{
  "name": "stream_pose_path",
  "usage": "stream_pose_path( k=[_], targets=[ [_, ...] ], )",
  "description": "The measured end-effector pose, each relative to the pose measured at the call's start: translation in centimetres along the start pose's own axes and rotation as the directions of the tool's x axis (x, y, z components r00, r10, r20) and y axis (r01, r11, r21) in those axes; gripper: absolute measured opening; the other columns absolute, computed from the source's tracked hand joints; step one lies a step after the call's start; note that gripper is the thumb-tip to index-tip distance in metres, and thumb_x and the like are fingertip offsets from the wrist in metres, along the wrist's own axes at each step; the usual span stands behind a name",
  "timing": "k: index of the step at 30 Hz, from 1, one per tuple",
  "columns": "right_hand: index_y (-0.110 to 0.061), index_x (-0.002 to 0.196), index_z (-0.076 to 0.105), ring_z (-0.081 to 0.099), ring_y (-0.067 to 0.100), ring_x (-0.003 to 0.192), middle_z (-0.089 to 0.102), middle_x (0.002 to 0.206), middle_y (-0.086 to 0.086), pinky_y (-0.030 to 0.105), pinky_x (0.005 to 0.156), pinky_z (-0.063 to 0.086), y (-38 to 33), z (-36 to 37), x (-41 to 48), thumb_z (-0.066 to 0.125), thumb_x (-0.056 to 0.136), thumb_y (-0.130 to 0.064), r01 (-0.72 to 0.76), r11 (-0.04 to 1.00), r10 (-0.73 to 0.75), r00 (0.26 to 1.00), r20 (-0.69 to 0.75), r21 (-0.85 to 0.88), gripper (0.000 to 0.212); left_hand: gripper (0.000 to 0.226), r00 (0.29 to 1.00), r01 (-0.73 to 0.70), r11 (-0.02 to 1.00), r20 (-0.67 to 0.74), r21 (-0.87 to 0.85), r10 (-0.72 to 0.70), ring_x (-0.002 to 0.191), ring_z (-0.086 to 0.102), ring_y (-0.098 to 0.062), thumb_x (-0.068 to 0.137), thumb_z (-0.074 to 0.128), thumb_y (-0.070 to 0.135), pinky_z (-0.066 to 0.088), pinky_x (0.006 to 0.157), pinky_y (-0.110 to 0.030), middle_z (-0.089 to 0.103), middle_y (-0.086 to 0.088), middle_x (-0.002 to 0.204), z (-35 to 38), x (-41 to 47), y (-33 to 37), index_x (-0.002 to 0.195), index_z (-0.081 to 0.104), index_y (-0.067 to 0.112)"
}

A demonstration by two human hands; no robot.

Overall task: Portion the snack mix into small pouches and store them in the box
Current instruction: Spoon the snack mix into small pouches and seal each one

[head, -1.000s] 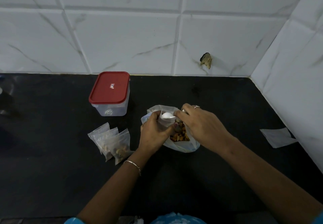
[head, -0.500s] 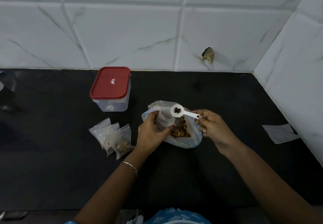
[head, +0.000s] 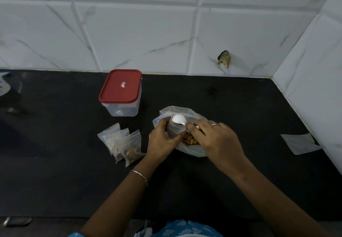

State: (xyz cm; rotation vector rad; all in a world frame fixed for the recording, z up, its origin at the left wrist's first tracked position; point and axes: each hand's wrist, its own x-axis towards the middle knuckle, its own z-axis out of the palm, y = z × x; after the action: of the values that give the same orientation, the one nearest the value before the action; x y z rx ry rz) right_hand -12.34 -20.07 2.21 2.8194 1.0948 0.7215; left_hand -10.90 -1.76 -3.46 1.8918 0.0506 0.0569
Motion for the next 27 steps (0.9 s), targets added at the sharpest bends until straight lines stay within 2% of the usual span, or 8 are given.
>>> stream_pose_path(
  k=[4,7,11,13,15,17,22,27],
  targets=[
    [-0.017,0.123,0.063,0.066,0.013,0.082,0.067,0.106,0.001,0.023,0.064,0.049,-0.3,-0.1,0.3,0.061,0.081,-0.017,-0.178,0.965,0.176,0.984,0.025,0.191,0.042,0.058,1.0,0.014,1.0,-0.003,-0.011,-0.014,0.109,0.054,0.0,0.073,0.079,0.04,0.048,0.089,-0.02,0.056,0.017,0.116,0.0,0.0,-0.3,0.123,0.05,0.03],
    [-0.027,0.126,0.059,0.059,0.001,0.092,0.062,0.11,-0.012,0.015,0.071,0.048,0.0,0.0,0.5,0.048,0.095,-0.012,-0.466,0.708,0.471,0.871,0.138,0.53,0.036,0.055,1.0,0.013,1.0,0.001,-0.021,-0.013,0.111,0.053,-0.001,0.075,0.079,0.035,0.046,0.088,-0.016,0.054,0.021,0.112,0.0,-0.1,-0.3,0.122,0.049,0.031],
    [-0.03,0.12,0.06,0.061,0.006,0.087,0.062,0.095,-0.011,0.036,0.075,0.056,0.6,0.6,0.1,0.042,0.098,-0.008,-0.555,0.417,0.576,0.774,0.263,0.719,0.036,0.057,1.0,0.009,0.999,0.01,-0.032,-0.008,0.114,0.052,0.0,0.075,0.079,0.033,0.045,0.087,-0.013,0.054,0.021,0.115,-0.1,0.0,-0.3,0.124,0.049,0.031],
    [-0.03,0.119,0.06,0.06,0.004,0.09,0.062,0.097,-0.011,0.03,0.075,0.055,0.3,0.3,0.0,0.043,0.098,-0.007,-0.523,0.468,0.568,0.796,0.211,0.712,0.036,0.059,1.0,0.011,0.999,0.017,-0.031,-0.011,0.116,0.051,-0.002,0.075,0.079,0.034,0.045,0.088,-0.015,0.053,0.02,0.117,0.0,0.0,-0.4,0.125,0.048,0.031],
    [-0.029,0.12,0.06,0.057,-0.001,0.087,0.06,0.102,-0.014,0.018,0.066,0.048,-0.2,0.3,-0.2,0.044,0.097,-0.007,-0.461,0.658,0.514,0.853,0.093,0.595,0.036,0.06,1.0,0.007,0.999,0.021,-0.031,-0.007,0.118,0.052,-0.003,0.074,0.08,0.035,0.047,0.09,-0.017,0.053,0.019,0.119,0.1,0.0,-0.4,0.126,0.048,0.029],
    [-0.031,0.121,0.058,0.055,-0.004,0.082,0.059,0.101,-0.018,0.012,0.062,0.041,-0.4,0.6,-0.7,0.043,0.097,-0.01,-0.461,0.662,0.52,0.85,0.082,0.59,0.035,0.06,1.0,0.004,0.999,0.012,-0.038,-0.004,0.119,0.052,-0.005,0.074,0.08,0.036,0.048,0.094,-0.022,0.054,0.019,0.119,0.1,-0.1,-0.3,0.125,0.049,0.029],
    [-0.025,0.11,0.056,0.058,-0.004,0.072,0.065,0.089,-0.004,0.022,0.067,0.044,0.5,2.4,-3.3,0.044,0.1,-0.011,-0.601,0.058,0.726,0.574,0.38,0.797,0.021,0.062,0.997,0.027,0.996,-0.07,-0.086,-0.033,0.114,0.055,-0.006,0.071,0.08,0.04,0.052,0.095,-0.036,0.057,0.014,0.121,-0.4,-0.5,-0.5,0.124,0.051,0.028],
    [-0.027,0.106,0.055,0.058,0.007,0.064,0.067,0.086,-0.003,0.031,0.064,0.048,0.2,5.5,-6.3,0.049,0.098,-0.012,-0.695,0.031,0.704,0.525,0.478,0.718,0.018,0.059,0.996,0.064,0.993,-0.057,-0.097,-0.07,0.114,0.055,-0.003,0.072,0.08,0.039,0.051,0.097,-0.036,0.057,0.016,0.119,-0.6,-0.9,-0.8,0.122,0.049,0.032]
  ],
)
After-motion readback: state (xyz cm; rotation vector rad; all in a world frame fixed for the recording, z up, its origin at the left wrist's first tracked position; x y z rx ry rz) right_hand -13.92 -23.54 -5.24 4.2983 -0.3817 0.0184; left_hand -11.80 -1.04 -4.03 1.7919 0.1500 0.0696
